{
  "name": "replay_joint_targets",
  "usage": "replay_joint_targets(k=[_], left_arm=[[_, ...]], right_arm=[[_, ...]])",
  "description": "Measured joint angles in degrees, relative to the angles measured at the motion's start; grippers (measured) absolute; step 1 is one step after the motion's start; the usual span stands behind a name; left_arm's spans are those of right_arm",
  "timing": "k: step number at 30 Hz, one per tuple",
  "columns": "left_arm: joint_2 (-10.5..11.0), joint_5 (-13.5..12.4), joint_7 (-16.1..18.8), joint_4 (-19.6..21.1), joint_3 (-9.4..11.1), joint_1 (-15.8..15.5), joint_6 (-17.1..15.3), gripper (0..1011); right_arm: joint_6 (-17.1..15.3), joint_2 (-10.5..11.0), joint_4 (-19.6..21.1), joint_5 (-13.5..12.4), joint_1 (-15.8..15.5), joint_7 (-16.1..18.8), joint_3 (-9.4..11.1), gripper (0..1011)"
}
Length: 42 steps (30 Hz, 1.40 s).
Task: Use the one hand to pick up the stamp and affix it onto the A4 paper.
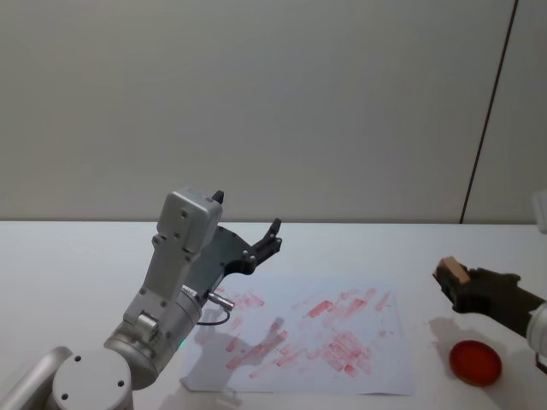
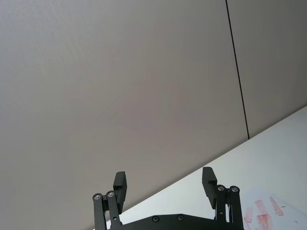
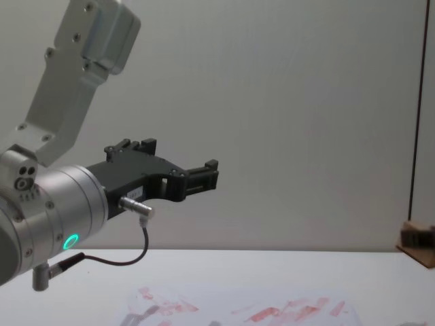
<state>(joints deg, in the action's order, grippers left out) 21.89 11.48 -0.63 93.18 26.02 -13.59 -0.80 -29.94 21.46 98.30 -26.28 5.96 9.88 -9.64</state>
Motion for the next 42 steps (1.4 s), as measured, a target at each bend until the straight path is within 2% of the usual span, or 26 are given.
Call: replay_joint_targets(k=[17, 42], left_arm=[[0.0, 0.0, 0.0, 0.0, 0.0, 0.0, 0.0, 1002], [0.0, 0.0, 0.0, 0.0, 0.0, 0.0, 0.0, 1002]], right_arm=[[-3.18, 4.0, 2.94, -0.95, -5.59, -0.79, 1.6, 220], [-6.38, 5.97, 4.07, -0.61, -7.72, -0.39, 2.07, 221]])
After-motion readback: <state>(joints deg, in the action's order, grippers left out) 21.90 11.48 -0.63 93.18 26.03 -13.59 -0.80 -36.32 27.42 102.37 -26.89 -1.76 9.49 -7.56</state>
